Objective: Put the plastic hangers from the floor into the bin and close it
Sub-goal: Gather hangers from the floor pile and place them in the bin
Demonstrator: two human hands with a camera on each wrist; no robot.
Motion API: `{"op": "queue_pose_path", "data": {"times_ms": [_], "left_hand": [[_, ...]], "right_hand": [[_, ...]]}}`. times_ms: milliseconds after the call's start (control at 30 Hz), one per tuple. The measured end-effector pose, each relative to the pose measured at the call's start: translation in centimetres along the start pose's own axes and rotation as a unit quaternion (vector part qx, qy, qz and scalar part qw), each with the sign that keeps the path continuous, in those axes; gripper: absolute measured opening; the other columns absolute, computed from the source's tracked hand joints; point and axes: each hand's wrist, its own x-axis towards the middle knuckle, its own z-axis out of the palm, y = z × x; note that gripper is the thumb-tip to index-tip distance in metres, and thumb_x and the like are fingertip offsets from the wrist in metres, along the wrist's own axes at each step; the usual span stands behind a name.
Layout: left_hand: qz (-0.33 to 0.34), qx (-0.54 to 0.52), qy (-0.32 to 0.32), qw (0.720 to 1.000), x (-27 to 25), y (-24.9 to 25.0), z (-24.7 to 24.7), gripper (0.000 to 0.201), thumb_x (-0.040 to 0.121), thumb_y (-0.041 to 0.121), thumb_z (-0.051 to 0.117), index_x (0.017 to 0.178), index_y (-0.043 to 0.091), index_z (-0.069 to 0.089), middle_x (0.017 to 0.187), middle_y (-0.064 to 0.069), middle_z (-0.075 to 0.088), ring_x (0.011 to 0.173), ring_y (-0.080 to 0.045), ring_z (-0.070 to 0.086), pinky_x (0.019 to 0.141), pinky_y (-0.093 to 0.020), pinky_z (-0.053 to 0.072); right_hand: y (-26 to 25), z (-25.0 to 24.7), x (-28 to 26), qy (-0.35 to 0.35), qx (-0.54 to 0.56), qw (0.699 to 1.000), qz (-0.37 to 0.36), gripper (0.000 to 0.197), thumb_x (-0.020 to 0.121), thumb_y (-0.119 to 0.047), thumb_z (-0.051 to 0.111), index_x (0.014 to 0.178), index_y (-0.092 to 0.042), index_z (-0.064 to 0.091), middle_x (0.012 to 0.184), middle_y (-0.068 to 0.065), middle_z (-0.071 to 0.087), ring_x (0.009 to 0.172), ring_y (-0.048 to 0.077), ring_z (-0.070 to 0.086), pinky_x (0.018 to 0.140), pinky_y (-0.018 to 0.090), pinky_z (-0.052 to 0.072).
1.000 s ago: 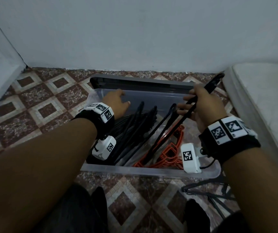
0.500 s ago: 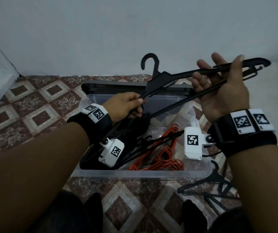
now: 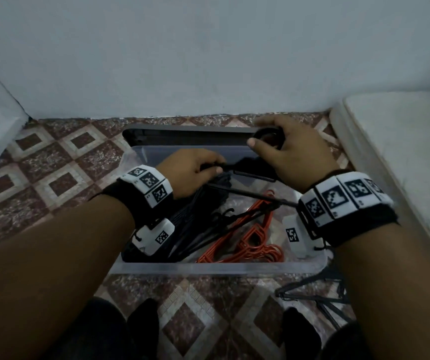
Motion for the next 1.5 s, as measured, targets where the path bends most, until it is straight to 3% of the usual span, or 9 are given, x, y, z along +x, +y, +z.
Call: {"op": "queue_pose_path", "data": {"times_ms": [100,233,300,433,633,833,1067,1267,1500], "left_hand": [[-0.003,-0.006,0.005,1.0,0.2,-0.3,1.3,0.023,0.096,0.034,0.056,0.116,0.029,0.065,0.099,0.016,0.06,0.095,-0.008,0.058,0.079,-0.023,0.042],[-0.093,0.06,0.134,0.985,1.1,-2.4,2.1,0.038,0.089,0.041,0.062,0.124,0.026,0.058,0.118,-0.002,0.057,0.112,-0.022,0.052,0.099,-0.04,0.044],[-0.18,0.066,0.183,0.964,1.7,-4.4,2.0,0.03,0.089,0.042,0.06,0.112,0.022,0.061,0.112,-0.006,0.059,0.103,-0.027,0.056,0.092,-0.04,0.047],[-0.293,0.137,-0.035,0.946,3.6,-8.1,3.6,0.027,0.088,0.044,0.06,0.073,0.022,0.06,0.083,-0.004,0.066,0.073,-0.024,0.059,0.059,-0.027,0.04],[-0.314,0.183,-0.207,0.908,5.8,-10.3,10.1,0.049,0.081,0.062,0.058,0.073,0.014,0.06,0.078,-0.007,0.061,0.072,-0.025,0.059,0.068,-0.031,0.047],[-0.271,0.247,-0.229,0.902,5.8,-11.3,13.9,0.044,0.096,0.036,0.051,0.058,0.014,0.047,0.077,-0.012,0.062,0.074,-0.028,0.058,0.08,-0.036,0.053],[-0.26,0.205,-0.161,0.93,4.5,-10.9,11.9,0.031,0.097,0.035,0.046,0.098,0.01,0.063,0.106,-0.014,0.065,0.096,-0.032,0.061,0.081,-0.033,0.049],[-0.252,0.144,-0.101,0.952,3.0,-10.0,9.1,0.029,0.089,0.044,0.061,0.071,0.025,0.049,0.071,0.008,0.054,0.074,-0.021,0.053,0.068,-0.025,0.037],[-0.22,0.106,-0.053,0.968,2.3,-7.2,5.4,0.023,0.084,0.033,0.065,0.071,0.023,0.048,0.071,0.002,0.06,0.072,-0.023,0.059,0.061,-0.027,0.042]], "right_hand": [[0.1,-0.1,0.1,-0.013,-0.033,0.999,0.001,0.023,0.088,-0.045,0.066,0.101,-0.026,0.067,0.087,-0.011,0.063,0.079,0.009,0.059,0.062,0.012,0.043],[0.7,-0.5,0.4,-0.004,-0.004,1.0,0.03,0.013,0.089,-0.031,0.067,0.1,-0.024,0.072,0.093,-0.006,0.071,0.086,0.012,0.065,0.075,0.025,0.05],[1.3,-0.8,0.6,0.015,0.002,0.999,0.05,0.013,0.091,-0.03,0.065,0.102,-0.026,0.072,0.095,-0.007,0.072,0.086,0.01,0.065,0.076,0.025,0.05],[2.4,-0.7,1.2,0.037,0.016,0.997,0.073,0.016,0.094,-0.03,0.057,0.103,-0.026,0.07,0.09,-0.005,0.069,0.079,0.015,0.066,0.073,0.027,0.052],[3.8,-0.2,1.8,0.08,0.014,0.993,0.083,0.013,0.095,-0.03,0.055,0.098,-0.033,0.068,0.085,-0.015,0.06,0.075,0.002,0.056,0.06,0.01,0.035],[4.7,-0.2,1.9,0.085,0.011,0.993,0.082,0.008,0.093,-0.032,0.056,0.091,-0.037,0.062,0.076,-0.025,0.054,0.066,-0.009,0.05,0.054,0.0,0.031],[4.2,-0.2,1.8,0.086,0.02,0.992,0.091,0.011,0.093,-0.029,0.056,0.097,-0.032,0.065,0.07,-0.025,0.052,0.06,-0.009,0.054,0.047,0.003,0.032],[3.2,-0.3,1.3,0.077,0.013,0.992,0.1,0.014,0.094,-0.031,0.055,0.101,-0.03,0.066,0.07,-0.024,0.052,0.056,-0.005,0.051,0.047,0.008,0.031],[3.1,-0.6,1.0,0.074,0.019,0.992,0.102,0.015,0.094,-0.03,0.055,0.102,-0.03,0.067,0.079,-0.02,0.057,0.061,-0.006,0.05,0.051,0.009,0.032]]}}
